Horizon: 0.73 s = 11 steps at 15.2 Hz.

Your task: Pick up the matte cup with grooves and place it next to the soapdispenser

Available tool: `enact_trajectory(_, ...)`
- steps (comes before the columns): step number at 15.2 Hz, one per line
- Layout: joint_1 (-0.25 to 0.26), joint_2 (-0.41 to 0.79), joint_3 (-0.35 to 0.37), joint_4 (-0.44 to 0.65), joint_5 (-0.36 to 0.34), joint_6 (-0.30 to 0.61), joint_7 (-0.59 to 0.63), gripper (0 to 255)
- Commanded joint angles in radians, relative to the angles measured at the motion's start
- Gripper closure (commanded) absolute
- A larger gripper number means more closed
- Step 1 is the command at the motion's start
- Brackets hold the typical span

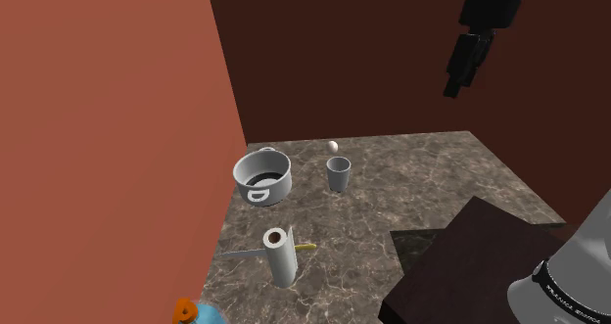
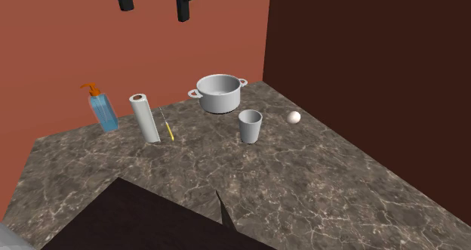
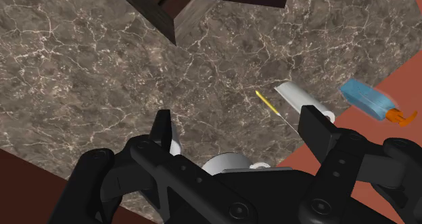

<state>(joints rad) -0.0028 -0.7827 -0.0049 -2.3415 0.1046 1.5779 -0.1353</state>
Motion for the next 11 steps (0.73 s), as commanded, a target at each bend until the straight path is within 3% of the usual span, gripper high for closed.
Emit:
enact_trajectory(1,0.0,0.0,0.0,0.0,0.0,0.0,0.0,0)
enact_trajectory(11,-0.016,0.279,-0.018,-0.053,-0.001,0.315,-0.031,0)
